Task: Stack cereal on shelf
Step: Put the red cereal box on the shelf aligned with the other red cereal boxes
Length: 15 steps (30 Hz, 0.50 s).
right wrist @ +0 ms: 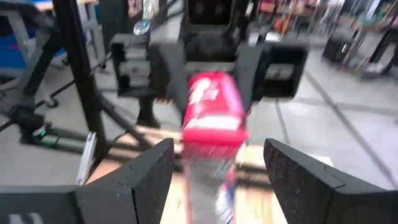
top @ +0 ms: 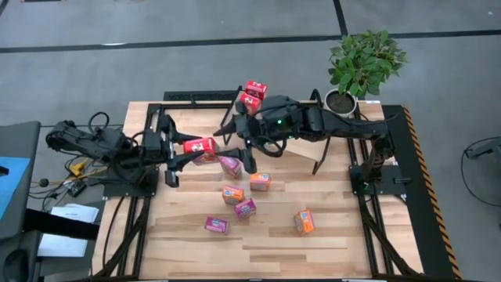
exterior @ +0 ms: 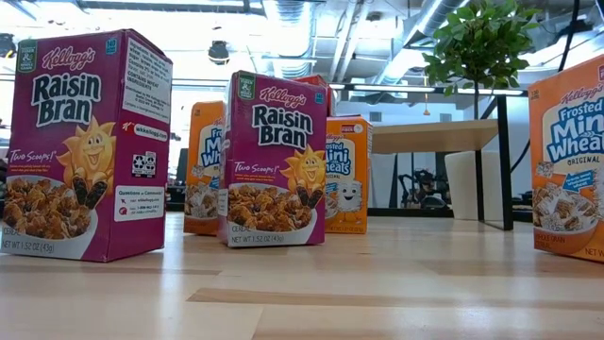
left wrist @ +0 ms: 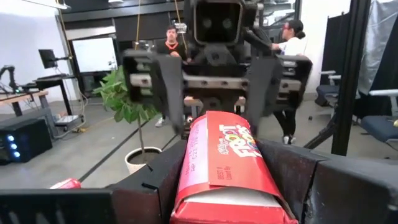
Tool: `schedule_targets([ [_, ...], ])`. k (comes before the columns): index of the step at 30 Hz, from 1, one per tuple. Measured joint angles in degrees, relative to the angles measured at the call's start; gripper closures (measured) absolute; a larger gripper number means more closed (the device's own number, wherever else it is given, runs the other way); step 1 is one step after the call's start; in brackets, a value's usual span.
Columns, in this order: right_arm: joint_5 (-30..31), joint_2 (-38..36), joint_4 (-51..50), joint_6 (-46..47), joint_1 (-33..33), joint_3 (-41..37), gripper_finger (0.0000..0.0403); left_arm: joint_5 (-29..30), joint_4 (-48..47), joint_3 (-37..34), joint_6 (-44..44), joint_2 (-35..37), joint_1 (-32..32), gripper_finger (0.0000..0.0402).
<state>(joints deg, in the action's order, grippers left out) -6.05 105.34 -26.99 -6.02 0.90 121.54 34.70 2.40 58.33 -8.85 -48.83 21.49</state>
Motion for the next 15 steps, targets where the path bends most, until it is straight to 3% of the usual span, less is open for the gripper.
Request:
schedule_targets([
  [15, -1.87, 2.89, -0.71, 3.21, -1.39, -0.12, 0.0126, -2.49, 3.40, 0.02, -1.84, -0.01, -0.55, 0.0233],
])
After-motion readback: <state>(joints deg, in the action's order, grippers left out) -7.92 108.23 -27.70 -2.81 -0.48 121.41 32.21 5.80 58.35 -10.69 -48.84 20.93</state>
